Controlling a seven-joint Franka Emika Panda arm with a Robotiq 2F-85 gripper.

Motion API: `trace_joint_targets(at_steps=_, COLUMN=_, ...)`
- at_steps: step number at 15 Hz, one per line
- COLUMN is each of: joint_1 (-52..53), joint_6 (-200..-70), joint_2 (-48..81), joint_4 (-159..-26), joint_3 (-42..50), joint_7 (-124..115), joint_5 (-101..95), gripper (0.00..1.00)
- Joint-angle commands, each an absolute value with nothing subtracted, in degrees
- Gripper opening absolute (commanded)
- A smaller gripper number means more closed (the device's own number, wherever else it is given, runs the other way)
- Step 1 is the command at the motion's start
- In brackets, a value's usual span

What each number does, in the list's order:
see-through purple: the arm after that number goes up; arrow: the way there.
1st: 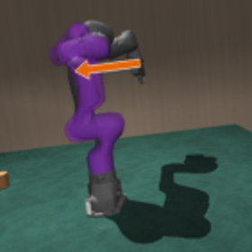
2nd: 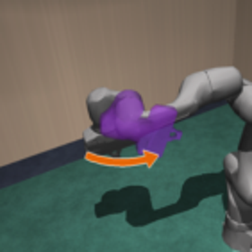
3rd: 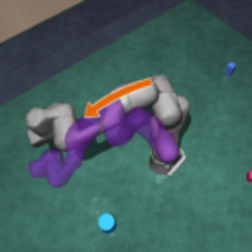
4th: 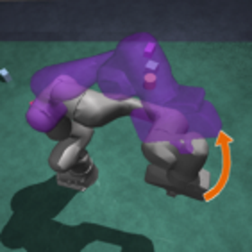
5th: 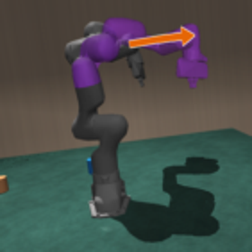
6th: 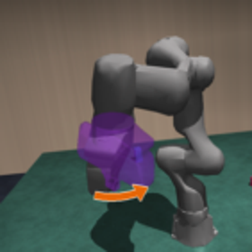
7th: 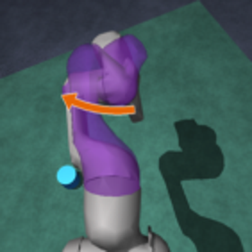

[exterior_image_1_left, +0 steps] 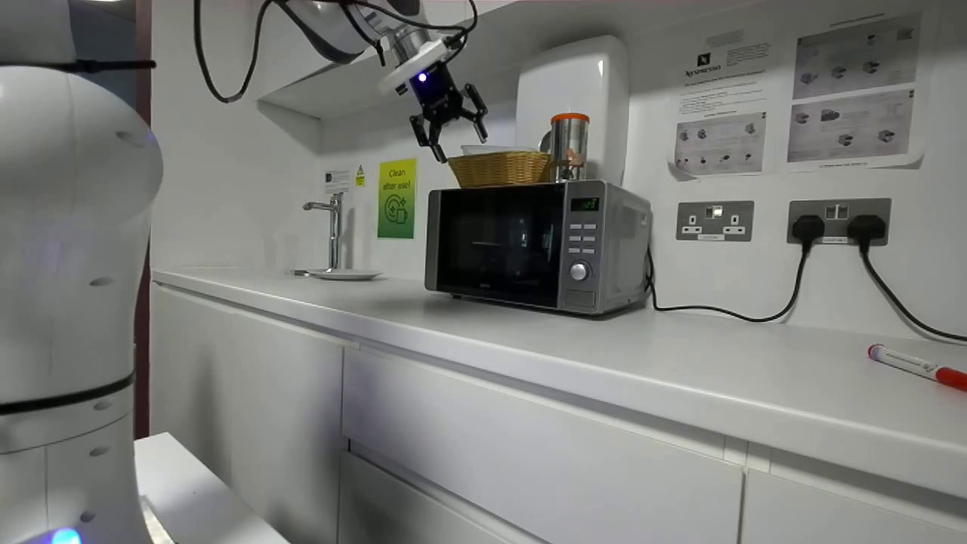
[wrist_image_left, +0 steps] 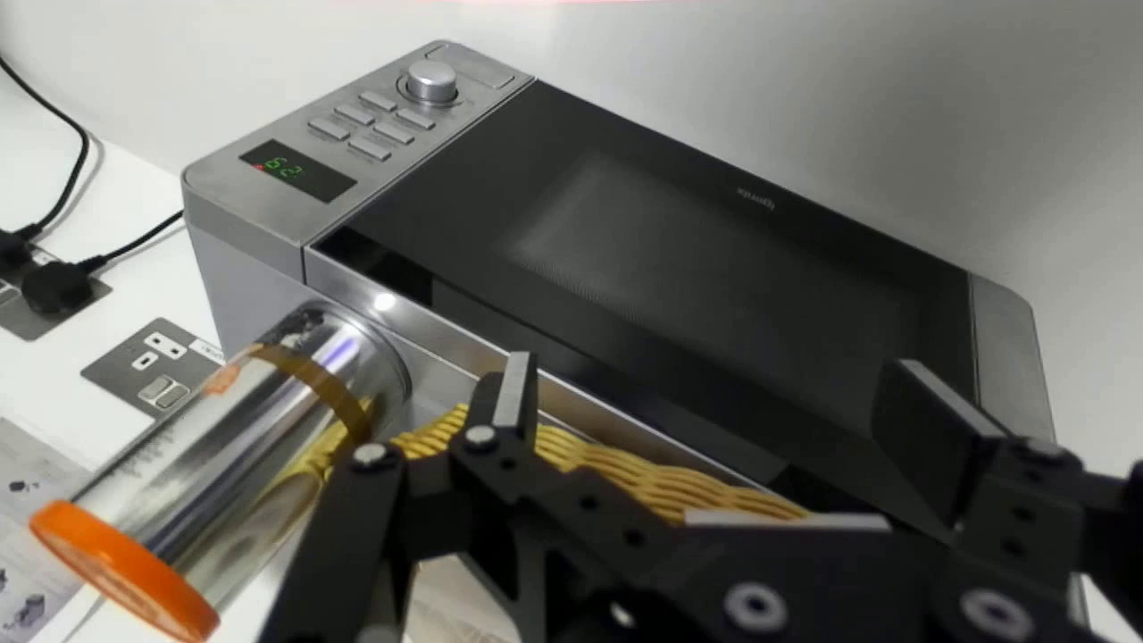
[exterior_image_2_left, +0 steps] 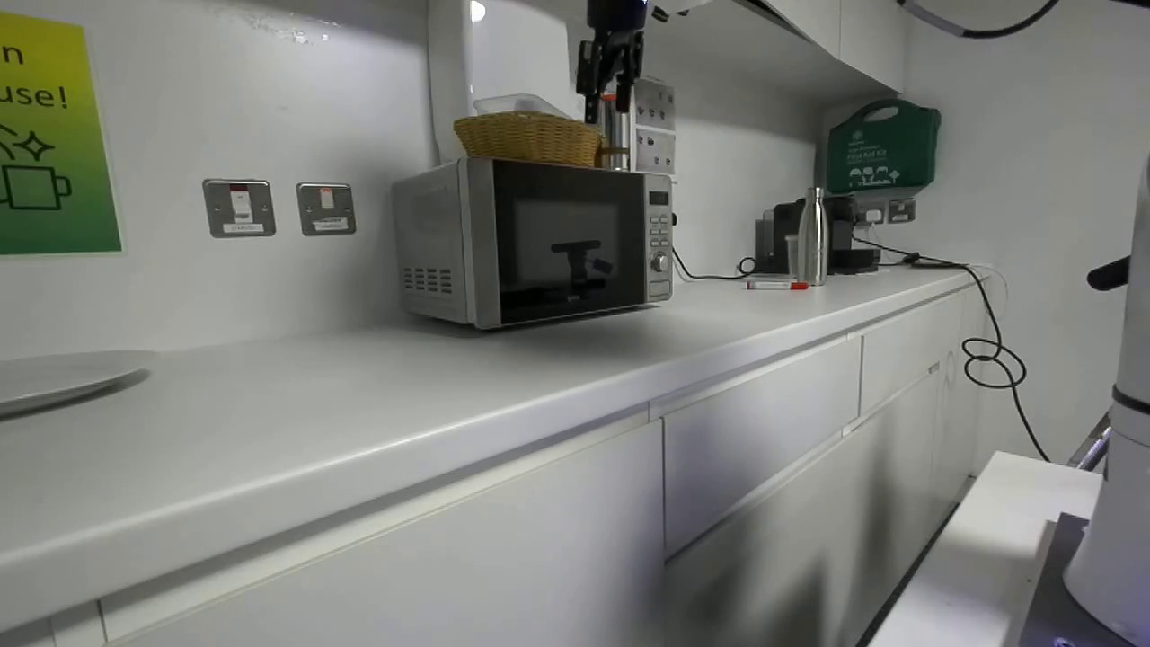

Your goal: Put the brown box in front of the microwave then put the flask in the colourless bowl

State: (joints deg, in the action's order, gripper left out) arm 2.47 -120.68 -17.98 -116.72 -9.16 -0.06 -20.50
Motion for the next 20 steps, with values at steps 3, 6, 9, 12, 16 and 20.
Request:
trace_joint_targets(at_steps=3, joint_1=4.05, joint_6=-120.45, joint_2=-11.92, joint_4=-108.36, joint_3=-9.61, joint_7=2.68, joint_5=-23.35, gripper=1.00)
trace_joint_targets(at_steps=6, joint_1=5.11, joint_6=-120.57, joint_2=-10.70, joint_4=-106.07, joint_3=-9.96, joint_7=3.43, joint_5=-23.16, gripper=1.00)
trace_joint_targets(at_steps=9, joint_1=6.32, joint_6=-120.58, joint_2=-9.75, joint_4=-104.29, joint_3=-10.43, joint_7=3.77, joint_5=-22.82, gripper=1.00)
trace_joint_targets(at_steps=12, joint_1=7.42, joint_6=-120.61, joint_2=-8.90, joint_4=-103.35, joint_3=-10.75, joint_7=3.81, joint_5=-21.95, gripper=1.00)
trace_joint_targets(at_steps=16, joint_1=8.64, joint_6=-120.89, joint_2=-7.94, joint_4=-104.18, joint_3=-11.46, joint_7=3.77, joint_5=-21.34, gripper=1.00)
trace_joint_targets(at_steps=20, joint_1=9.45, joint_6=-121.40, joint_2=-6.67, joint_4=-105.17, joint_3=-11.49, joint_7=4.10, joint_5=-20.82, gripper=1.00)
